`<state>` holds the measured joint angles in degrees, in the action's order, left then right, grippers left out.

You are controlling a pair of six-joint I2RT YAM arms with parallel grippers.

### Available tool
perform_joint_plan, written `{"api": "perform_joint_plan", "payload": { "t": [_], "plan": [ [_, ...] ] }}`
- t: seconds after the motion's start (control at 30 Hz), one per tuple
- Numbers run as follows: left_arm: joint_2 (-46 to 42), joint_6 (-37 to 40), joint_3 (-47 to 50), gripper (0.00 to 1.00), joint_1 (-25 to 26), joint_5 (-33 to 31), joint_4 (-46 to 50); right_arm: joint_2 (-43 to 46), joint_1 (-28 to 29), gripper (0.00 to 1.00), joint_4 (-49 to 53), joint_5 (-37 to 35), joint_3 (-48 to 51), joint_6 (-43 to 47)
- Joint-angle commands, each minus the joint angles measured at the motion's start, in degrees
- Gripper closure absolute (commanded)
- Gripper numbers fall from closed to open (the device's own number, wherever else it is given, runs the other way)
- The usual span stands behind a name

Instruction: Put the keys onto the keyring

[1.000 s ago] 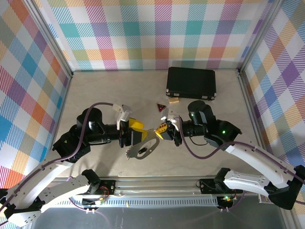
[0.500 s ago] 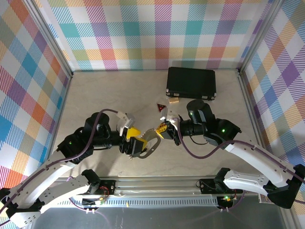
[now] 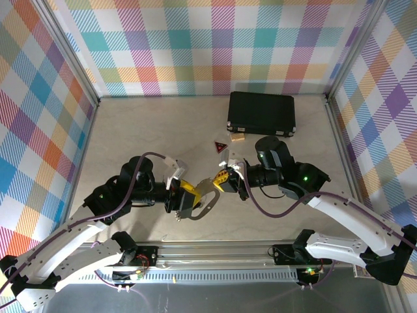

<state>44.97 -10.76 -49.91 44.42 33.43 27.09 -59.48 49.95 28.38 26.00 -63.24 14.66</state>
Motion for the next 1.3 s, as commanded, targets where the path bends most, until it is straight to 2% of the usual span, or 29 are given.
{"api": "perform_joint_plan", "payload": {
  "t": [0.0,0.1,0.23,0.4,0.53,0.6,0.7,0.97,1.27],
  "plan": [
    [0.1,0.0,0.1,0.72,-0.5,3.5,-2.2,1.4,0.2,1.00,-0.9,3.2,-2.4,0.8],
    [0.5,0.3,-0.2,0.81,-0.5,4.6,-2.1,2.0,0.2,1.00,-0.9,3.7,-2.5,0.7],
    [1.1,1.1,-0.8,1.00,-0.6,5.2,-1.3,2.4,0.2,1.00,-0.4,4.2,-2.5,0.8],
    [1.5,3.0,-2.6,1.00,-0.6,5.3,1.1,2.7,0.3,1.00,1.0,3.7,-2.9,1.2],
    [1.6,5.3,-4.5,1.00,-0.6,4.4,4.4,3.1,0.2,0.74,1.8,0.2,-2.3,2.0],
    [1.8,6.4,-5.6,1.00,-0.6,3.6,6.6,3.0,0.3,0.66,2.5,-1.1,-2.6,2.5],
    [2.1,8.5,-7.4,1.00,-0.6,2.3,9.8,2.4,0.3,0.61,4.9,-3.1,-3.6,3.8],
    [3.5,12.1,-10.5,1.00,-0.6,-1.0,16.5,1.7,0.6,0.58,8.7,-3.5,-5.8,5.1],
    [3.9,10.8,-10.8,1.00,-0.6,-5.6,15.8,1.6,3.2,0.64,8.4,-4.8,-3.0,2.4]
  ]
}}
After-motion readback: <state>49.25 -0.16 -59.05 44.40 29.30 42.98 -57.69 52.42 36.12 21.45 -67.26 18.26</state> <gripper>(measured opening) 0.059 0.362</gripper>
